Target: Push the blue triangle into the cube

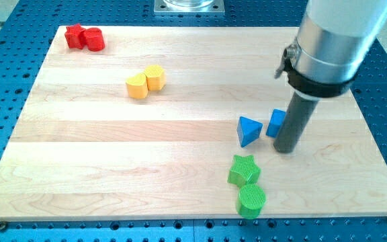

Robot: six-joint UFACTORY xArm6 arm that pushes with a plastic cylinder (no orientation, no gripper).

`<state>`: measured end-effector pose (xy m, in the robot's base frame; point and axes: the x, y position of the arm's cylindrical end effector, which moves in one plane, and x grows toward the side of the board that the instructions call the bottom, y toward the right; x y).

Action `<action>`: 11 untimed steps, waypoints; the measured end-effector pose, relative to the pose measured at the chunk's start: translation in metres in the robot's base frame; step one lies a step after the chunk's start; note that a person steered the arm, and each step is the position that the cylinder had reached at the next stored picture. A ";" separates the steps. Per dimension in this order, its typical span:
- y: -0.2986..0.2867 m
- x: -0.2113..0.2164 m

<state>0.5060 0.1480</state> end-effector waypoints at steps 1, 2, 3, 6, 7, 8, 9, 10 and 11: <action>-0.006 -0.054; -0.004 0.016; -0.094 0.043; -0.028 0.008; -0.020 0.051; 0.018 0.025; 0.021 -0.019; 0.002 -0.033; -0.012 0.013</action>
